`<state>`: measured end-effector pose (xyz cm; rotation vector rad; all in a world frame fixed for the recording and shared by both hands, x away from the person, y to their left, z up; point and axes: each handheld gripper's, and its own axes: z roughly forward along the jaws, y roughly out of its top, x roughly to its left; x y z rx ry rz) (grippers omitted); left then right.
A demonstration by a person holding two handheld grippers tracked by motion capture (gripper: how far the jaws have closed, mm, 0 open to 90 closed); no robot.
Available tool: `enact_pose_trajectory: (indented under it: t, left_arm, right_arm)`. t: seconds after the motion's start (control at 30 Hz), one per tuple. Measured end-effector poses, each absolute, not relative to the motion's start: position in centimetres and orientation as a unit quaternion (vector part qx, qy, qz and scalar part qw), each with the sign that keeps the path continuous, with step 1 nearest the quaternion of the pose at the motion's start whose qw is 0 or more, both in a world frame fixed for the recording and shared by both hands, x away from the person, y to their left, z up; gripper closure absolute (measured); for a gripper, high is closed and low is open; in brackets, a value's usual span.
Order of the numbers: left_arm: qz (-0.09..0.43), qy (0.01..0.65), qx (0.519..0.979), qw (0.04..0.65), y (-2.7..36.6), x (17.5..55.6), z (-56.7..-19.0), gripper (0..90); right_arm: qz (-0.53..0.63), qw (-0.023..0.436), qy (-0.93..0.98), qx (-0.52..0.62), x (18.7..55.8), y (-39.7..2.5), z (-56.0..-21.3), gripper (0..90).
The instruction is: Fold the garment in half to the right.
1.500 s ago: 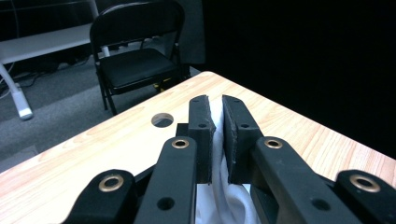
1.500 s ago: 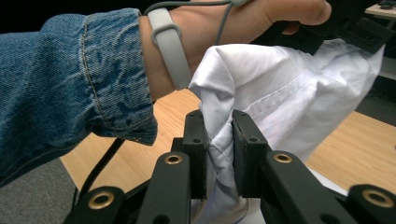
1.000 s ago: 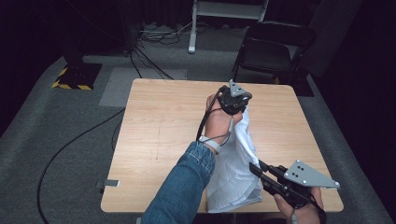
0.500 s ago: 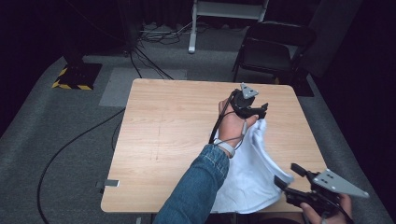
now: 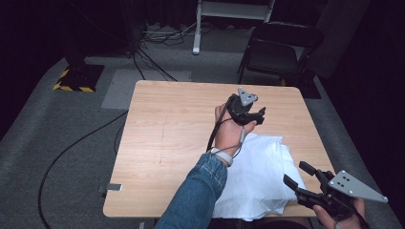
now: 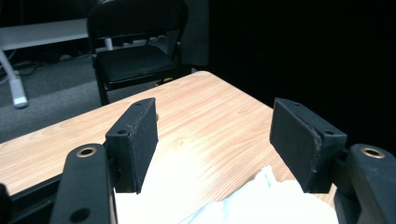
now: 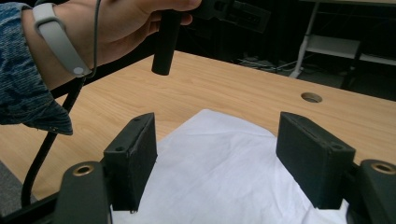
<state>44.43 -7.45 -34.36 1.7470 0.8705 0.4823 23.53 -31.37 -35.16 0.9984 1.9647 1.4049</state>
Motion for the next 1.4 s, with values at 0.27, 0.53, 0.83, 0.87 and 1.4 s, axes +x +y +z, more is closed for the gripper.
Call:
enact_pose_trajectory:
  t: [0.27, 0.53, 0.83, 0.87, 1.4]
  left_arm:
    - [0.215, 0.381, 0.723, 0.535, -3.8, 42.8, -35.2, 32.6]
    - [0.221, 0.383, 0.719, 0.537, -1.6, 40.3, -36.2, 32.6]
    - [0.228, 0.369, 0.723, 0.538, -0.1, 37.2, -36.9, 32.4]
    - [0.229, 0.369, 0.722, 0.539, 0.1, 36.9, -36.9, 32.3]
    - [0.239, 0.365, 0.733, 0.522, 2.7, 32.9, -39.3, 31.5]
  right_arm:
    - [0.522, 0.254, 0.733, 0.354, 25.0, -31.7, -34.6, 27.0]
    - [0.511, 0.248, 0.749, 0.342, 25.6, -32.1, -35.3, 26.2]
    - [0.502, 0.243, 0.763, 0.326, 26.2, -32.4, -35.9, 25.2]
    - [0.5, 0.243, 0.765, 0.325, 26.2, -32.4, -35.9, 25.0]
    - [0.484, 0.238, 0.776, 0.325, 27.4, -33.5, -37.6, 23.1]
